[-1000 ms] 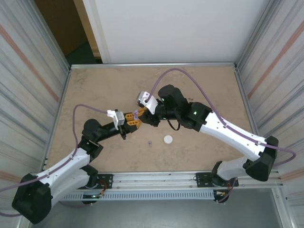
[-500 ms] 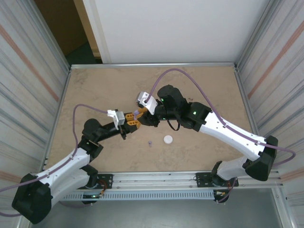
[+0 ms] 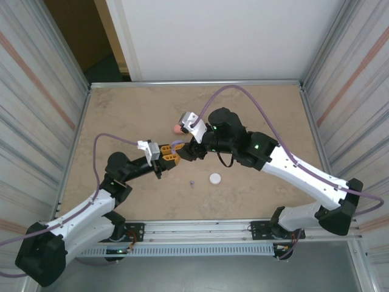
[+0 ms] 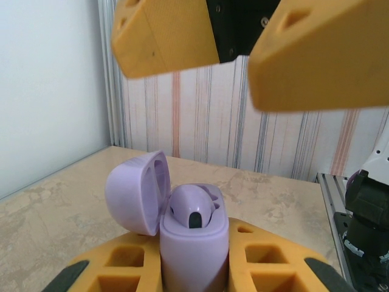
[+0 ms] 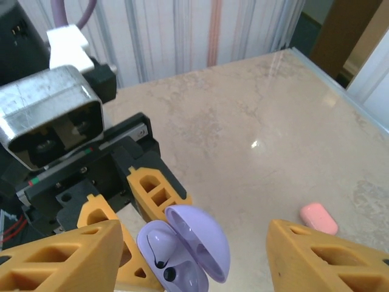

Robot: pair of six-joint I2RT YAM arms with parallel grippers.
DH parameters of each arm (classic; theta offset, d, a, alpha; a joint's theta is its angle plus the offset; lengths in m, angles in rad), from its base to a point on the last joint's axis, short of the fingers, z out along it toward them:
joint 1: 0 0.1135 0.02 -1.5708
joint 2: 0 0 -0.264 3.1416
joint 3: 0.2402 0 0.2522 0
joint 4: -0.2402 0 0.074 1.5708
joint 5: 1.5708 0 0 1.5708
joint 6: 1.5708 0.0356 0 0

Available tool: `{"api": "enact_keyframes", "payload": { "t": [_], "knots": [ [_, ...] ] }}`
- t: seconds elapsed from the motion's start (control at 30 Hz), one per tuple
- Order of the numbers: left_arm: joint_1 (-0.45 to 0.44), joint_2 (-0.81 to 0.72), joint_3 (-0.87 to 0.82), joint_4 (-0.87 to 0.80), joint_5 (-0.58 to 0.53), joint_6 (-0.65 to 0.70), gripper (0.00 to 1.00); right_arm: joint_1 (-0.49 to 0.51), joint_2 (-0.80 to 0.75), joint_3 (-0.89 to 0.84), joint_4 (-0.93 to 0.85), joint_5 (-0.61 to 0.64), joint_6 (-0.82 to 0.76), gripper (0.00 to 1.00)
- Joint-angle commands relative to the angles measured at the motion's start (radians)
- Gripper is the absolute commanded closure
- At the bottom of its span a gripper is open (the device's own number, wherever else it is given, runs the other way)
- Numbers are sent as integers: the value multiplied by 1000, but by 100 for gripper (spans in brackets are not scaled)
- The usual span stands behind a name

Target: Insert wireless bluetooth earbuds into charging case

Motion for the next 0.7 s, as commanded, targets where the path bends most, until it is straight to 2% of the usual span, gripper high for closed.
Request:
{"api": "enact_keyframes", "payload": {
  "t": [0.0,0.3,0.43,0.67],
  "knots": [
    [-7,-10,28,12,-8,1,100,-13,-57,-33,56,27,38,31],
    [-6,-27,18,-15,-54,13,100,-91,-158,-144,128,21,134,14],
    [-5,-46,16,-36,-74,21,100,-149,-212,-211,174,18,203,1],
    [-7,-102,10,-92,-128,45,100,-257,-298,-316,228,0,320,1]
  ]
}}
